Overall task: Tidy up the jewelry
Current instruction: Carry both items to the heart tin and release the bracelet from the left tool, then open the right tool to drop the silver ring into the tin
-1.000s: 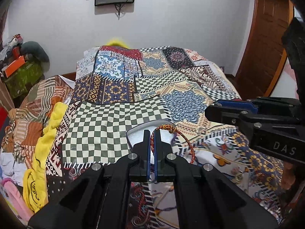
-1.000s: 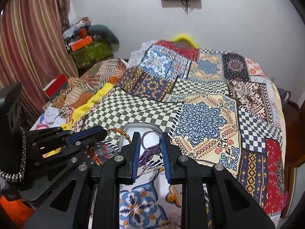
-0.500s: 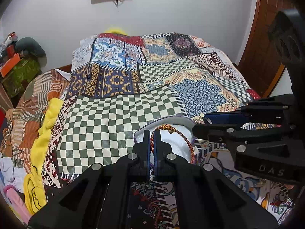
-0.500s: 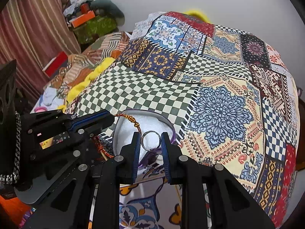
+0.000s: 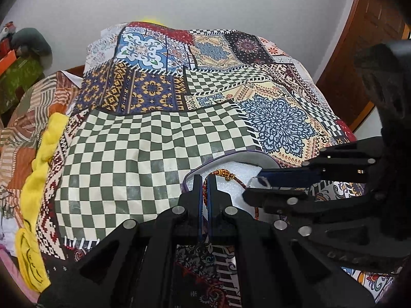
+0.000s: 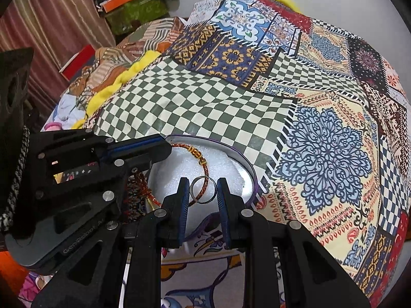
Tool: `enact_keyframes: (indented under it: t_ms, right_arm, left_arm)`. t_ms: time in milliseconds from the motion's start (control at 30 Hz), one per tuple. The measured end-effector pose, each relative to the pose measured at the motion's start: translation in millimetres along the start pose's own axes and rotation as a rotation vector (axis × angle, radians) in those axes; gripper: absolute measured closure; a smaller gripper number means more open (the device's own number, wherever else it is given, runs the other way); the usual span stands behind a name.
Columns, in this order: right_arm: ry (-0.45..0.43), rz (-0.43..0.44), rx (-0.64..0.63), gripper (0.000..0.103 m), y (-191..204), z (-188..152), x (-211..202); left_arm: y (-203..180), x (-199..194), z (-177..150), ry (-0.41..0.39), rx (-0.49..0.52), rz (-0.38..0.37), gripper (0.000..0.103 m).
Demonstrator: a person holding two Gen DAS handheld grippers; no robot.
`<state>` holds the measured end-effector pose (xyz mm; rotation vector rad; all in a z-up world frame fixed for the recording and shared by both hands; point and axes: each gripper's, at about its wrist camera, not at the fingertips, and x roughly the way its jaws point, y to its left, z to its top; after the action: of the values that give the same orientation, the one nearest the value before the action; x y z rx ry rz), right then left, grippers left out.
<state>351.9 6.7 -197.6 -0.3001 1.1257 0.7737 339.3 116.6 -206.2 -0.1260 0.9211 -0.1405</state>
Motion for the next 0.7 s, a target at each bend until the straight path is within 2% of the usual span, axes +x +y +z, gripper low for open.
enact_keyframes:
  t_ms: [267, 400, 600, 700]
  right_arm:
    - [0.004, -0.007, -0.008, 0.083, -2, 4, 10]
    - [-0.011, -0.024, -0.019, 0.083, 0, 3, 9]
    - [-0.014, -0.049, -0.04, 0.083, 5, 1, 6]
    - [-0.023, -0.059, -0.044, 0.079, 7, 0, 0]
  left_arm:
    - [-1, 2, 1, 0.002, 0.016, 0.027, 0.102]
    - [3, -2, 0, 0.0, 0.017, 0.078, 0.102]
    - [11, -13, -1, -0.006, -0.002, 0.105, 0.096]
    - [14, -19, -1, -0.006, -0.012, 0.123, 0.096]
